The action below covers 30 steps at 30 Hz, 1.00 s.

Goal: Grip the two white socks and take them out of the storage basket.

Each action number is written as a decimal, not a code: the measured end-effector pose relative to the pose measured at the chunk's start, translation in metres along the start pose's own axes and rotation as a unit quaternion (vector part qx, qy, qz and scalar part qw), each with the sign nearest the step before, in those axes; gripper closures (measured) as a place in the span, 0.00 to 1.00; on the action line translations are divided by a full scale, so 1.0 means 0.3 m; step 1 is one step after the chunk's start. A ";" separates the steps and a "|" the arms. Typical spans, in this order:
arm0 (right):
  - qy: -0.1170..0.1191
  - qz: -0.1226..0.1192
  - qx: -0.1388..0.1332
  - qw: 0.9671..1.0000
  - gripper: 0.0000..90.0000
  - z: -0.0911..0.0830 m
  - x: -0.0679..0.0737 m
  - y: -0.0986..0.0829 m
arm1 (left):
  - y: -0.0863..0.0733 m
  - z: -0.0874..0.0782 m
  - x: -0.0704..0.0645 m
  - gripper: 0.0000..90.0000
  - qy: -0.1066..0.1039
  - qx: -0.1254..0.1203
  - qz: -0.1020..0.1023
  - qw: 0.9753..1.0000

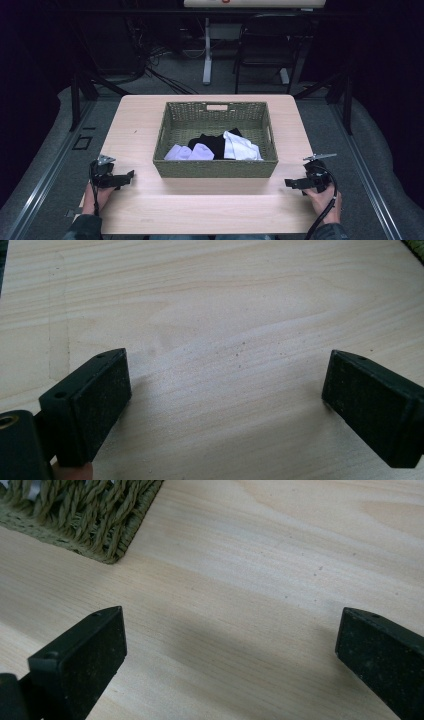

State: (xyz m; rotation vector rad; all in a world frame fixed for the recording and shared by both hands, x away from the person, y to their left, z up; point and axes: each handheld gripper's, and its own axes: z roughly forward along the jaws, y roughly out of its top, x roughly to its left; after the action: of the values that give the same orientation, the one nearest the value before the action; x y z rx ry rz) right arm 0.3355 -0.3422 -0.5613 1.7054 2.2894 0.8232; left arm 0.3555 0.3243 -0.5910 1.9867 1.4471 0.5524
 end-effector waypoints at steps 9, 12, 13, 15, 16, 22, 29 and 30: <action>0.001 0.003 -0.005 1.000 0.00 -0.005 -0.001 0.001 | 0.000 0.000 -0.001 0.06 0.001 0.000 -0.001 1.000; 0.002 0.002 -0.003 1.000 0.00 -0.003 -0.001 0.004 | 0.000 0.000 -0.001 0.06 0.001 0.000 -0.001 1.000; 0.000 0.003 -0.004 1.000 0.00 -0.001 -0.001 0.005 | 0.000 0.000 -0.001 0.06 0.001 0.000 -0.001 1.000; 0.002 0.000 -0.005 1.000 0.00 0.001 -0.004 0.009 | 0.000 0.001 -0.001 0.06 0.001 -0.001 -0.001 1.000; 0.000 0.000 -0.007 1.000 0.00 0.001 -0.004 0.012 | 0.000 0.001 -0.001 0.06 0.001 0.000 -0.002 1.000; 0.003 -0.003 -0.003 1.000 0.00 -0.001 0.000 0.012 | 0.004 0.004 0.001 0.05 0.004 0.000 -0.001 1.000; -0.010 -0.005 -0.013 1.000 0.00 -0.059 0.024 -0.001 | 0.003 0.004 -0.001 0.06 0.006 0.000 -0.003 1.000; -0.012 -0.012 -0.021 1.000 0.00 -0.094 0.045 0.011 | 0.003 0.004 -0.002 0.06 0.007 -0.001 -0.004 1.000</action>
State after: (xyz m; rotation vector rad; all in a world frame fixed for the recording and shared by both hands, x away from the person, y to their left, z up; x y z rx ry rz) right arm 0.3211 -0.3382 -0.5338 1.6587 2.2568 0.8353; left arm 0.3566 0.3233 -0.5912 1.9781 1.4619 0.5648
